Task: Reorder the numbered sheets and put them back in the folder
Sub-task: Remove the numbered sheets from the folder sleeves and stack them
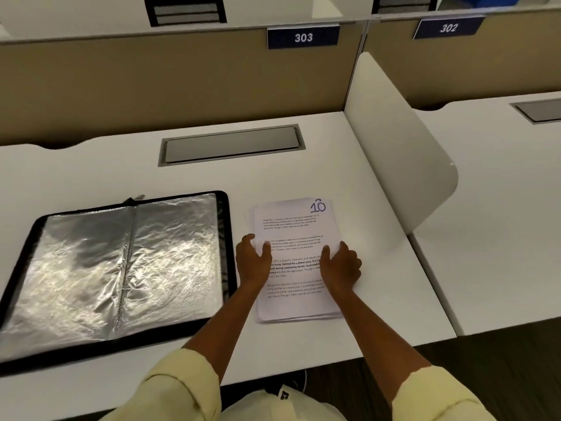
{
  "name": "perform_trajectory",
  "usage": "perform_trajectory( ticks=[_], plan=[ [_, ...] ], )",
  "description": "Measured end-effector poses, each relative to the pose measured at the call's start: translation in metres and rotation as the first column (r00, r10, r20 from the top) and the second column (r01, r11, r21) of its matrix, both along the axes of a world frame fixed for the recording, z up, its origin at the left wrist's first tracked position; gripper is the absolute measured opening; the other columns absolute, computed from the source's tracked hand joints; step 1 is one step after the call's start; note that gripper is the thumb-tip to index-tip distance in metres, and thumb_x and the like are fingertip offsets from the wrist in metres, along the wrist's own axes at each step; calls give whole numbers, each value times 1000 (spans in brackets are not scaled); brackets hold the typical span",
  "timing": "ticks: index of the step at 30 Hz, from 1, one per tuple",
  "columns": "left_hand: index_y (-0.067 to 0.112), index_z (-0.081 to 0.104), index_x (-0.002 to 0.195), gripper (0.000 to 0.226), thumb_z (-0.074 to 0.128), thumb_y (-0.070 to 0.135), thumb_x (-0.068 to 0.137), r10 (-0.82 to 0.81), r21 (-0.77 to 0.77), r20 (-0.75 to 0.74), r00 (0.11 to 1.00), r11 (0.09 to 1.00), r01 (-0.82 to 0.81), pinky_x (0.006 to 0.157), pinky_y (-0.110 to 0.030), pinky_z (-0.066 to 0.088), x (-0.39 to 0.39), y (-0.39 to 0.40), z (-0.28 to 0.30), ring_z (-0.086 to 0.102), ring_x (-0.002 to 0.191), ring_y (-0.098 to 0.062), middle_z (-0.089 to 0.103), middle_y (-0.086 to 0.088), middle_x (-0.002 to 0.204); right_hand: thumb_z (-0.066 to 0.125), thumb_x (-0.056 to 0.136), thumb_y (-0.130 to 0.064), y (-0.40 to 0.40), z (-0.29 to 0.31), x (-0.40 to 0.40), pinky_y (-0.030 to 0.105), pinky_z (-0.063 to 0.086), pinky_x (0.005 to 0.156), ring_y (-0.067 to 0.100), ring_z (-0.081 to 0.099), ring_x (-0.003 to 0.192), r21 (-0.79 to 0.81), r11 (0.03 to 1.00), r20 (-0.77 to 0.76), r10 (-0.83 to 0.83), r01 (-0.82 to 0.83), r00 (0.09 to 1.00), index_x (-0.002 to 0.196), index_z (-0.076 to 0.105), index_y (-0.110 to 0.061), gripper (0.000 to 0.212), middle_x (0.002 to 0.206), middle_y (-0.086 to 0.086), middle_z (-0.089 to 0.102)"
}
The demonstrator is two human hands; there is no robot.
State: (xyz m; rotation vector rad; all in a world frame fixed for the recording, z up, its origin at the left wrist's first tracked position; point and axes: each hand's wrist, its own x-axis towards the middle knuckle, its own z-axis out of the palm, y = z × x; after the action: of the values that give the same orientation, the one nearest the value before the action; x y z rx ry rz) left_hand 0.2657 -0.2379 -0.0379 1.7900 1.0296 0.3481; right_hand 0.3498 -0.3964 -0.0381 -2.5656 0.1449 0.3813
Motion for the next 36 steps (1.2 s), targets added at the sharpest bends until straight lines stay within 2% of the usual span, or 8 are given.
perform_trajectory(
  ticks=[8, 16, 20, 23, 30, 33, 35, 36],
  plan=[
    [9, 51, 130, 37, 58, 23, 97, 55, 23, 37, 998, 998, -56, 99, -35, 45, -6, -4, 1, 50, 121, -24, 47, -12, 134, 49, 102, -39, 1, 0, -8, 45, 37, 107, 34, 41, 133, 48, 999, 65, -23, 20, 998, 148, 38, -8, 57, 146, 16, 44],
    [15, 54, 126, 36, 64, 29, 94, 43, -20, 57, 997, 999, -41, 100, -43, 49, -5, -9, 1, 54, 119, -23, 52, -9, 129, 45, 103, -42, 10, 1, -5, 48, 32, 113, 35, 35, 140, 67, 998, -2, 19, -19, 1000, 153, 31, -8, 62, 152, 17, 39],
    [8, 55, 125, 32, 59, 22, 97, 115, -33, 45, 992, 993, -113, 96, -31, 43, -12, -4, 6, 51, 118, -24, 50, -11, 130, 46, 103, -41, 10, 0, -5, 49, 33, 114, 35, 35, 140, 60, 998, 10, 1, -1, 1000, 153, 31, -8, 62, 154, 17, 37],
    [8, 54, 124, 30, 56, 20, 97, 136, -45, -8, 991, 990, -136, 96, -36, 47, -16, -10, 9, 52, 114, -25, 50, -13, 126, 47, 103, -41, 11, -2, -8, 48, 33, 113, 35, 36, 139, 51, 998, 24, 27, -28, 999, 153, 32, -8, 62, 152, 16, 40],
    [14, 46, 127, 39, 59, 25, 92, 24, -155, -153, 988, 987, -49, 96, -43, 50, -13, -26, 16, 53, 113, -27, 50, -11, 125, 49, 102, -41, 15, 3, -3, 50, 36, 111, 38, 40, 136, 74, 997, -18, 17, -16, 1000, 152, 33, -7, 62, 149, 19, 41],
    [14, 44, 128, 39, 57, 24, 93, 88, -258, -138, 987, 958, -122, 82, -37, 53, -12, -14, 21, 58, 102, -23, 55, -10, 122, 51, 102, -35, 13, 3, 7, 47, 38, 111, 38, 46, 133, 202, 977, -64, -59, 71, 996, 149, 38, -2, 60, 145, 22, 48],
    [13, 41, 130, 41, 58, 23, 93, 126, -345, -117, 985, 925, -159, 71, -29, 49, -12, -6, 24, 57, 94, -18, 56, -9, 118, 54, 100, -31, 13, 3, 8, 45, 44, 107, 37, 53, 127, 270, 957, -93, -84, 107, 992, 144, 45, 1, 55, 138, 22, 55],
    [12, 40, 132, 44, 60, 23, 93, 134, -380, -114, 984, 910, -168, 72, -29, 47, -12, -2, 24, 56, 95, -18, 56, -9, 119, 55, 100, -29, 14, 4, 7, 44, 47, 103, 36, 56, 123, 293, 949, -107, -87, 115, 990, 141, 49, 2, 52, 134, 21, 59]
  ],
)
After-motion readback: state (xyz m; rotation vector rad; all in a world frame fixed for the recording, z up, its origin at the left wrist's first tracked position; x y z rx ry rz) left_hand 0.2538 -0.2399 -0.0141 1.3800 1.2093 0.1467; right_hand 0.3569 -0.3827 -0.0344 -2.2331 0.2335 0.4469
